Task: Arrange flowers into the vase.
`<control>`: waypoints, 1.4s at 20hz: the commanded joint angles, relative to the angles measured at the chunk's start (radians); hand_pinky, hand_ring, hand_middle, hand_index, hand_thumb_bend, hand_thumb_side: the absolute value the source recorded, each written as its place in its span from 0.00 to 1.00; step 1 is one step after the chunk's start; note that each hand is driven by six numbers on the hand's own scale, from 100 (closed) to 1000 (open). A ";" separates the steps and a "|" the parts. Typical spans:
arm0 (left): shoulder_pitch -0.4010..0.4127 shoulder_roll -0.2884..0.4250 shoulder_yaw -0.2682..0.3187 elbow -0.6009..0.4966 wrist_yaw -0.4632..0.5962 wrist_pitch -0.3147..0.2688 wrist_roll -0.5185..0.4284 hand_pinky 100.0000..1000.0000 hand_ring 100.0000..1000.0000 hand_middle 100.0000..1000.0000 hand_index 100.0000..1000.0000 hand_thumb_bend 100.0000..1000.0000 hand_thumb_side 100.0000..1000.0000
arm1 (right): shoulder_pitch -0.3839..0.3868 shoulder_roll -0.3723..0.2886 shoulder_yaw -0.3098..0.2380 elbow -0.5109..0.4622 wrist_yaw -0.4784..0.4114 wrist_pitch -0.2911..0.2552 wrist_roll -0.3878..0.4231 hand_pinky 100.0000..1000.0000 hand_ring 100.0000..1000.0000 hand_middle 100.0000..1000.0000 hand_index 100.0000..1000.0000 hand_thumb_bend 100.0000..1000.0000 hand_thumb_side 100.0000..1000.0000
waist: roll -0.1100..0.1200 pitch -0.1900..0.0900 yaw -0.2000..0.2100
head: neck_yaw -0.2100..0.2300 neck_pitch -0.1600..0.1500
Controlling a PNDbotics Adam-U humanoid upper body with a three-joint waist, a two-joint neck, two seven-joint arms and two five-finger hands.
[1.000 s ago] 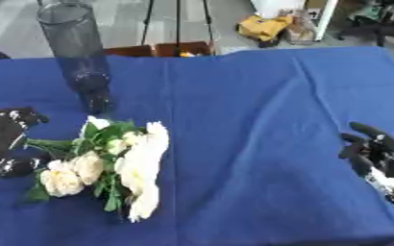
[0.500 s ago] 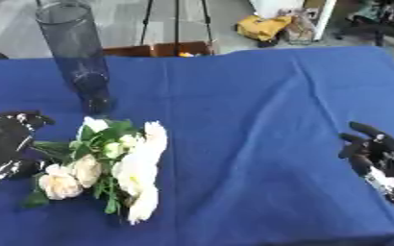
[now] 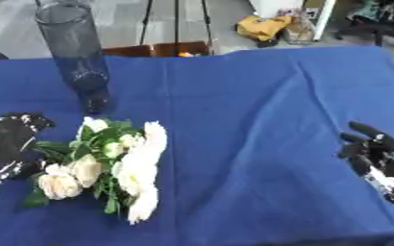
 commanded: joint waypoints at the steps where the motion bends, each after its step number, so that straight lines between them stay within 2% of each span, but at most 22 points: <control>1: -0.023 0.003 0.000 0.005 -0.001 0.009 0.027 0.59 0.58 0.50 0.69 0.59 0.00 | -0.007 -0.015 -0.002 -0.009 0.004 -0.001 0.004 0.98 1.00 0.55 1.00 0.22 0.41 | -0.010 0.003 -0.003 | -0.002 0.005; 13: -0.046 -0.022 -0.004 0.067 0.000 0.024 0.120 0.55 0.54 0.46 0.65 0.51 0.00 | -0.006 -0.012 -0.001 -0.008 0.005 -0.001 0.004 0.98 1.00 0.55 1.00 0.22 0.41 | -0.012 0.004 -0.007 | 0.000 0.004; 21: -0.064 -0.037 -0.010 0.092 0.022 0.021 0.240 0.45 0.46 0.35 0.54 0.45 0.00 | -0.008 -0.011 0.001 -0.007 0.006 0.000 0.007 0.98 1.00 0.55 1.00 0.22 0.41 | -0.013 0.005 -0.010 | 0.001 0.003; 25: -0.069 -0.041 -0.010 0.096 0.045 0.021 0.315 0.39 0.41 0.29 0.46 0.39 0.00 | -0.008 -0.011 0.001 -0.007 0.006 0.000 0.008 0.98 1.00 0.55 1.00 0.22 0.41 | -0.013 0.005 -0.009 | 0.001 0.002; 28: -0.071 -0.041 -0.010 0.092 0.068 0.019 0.375 0.35 0.38 0.25 0.41 0.29 0.00 | -0.008 -0.010 0.001 -0.006 0.006 0.000 0.008 0.98 1.00 0.55 1.00 0.22 0.41 | -0.014 0.005 -0.009 | 0.001 0.002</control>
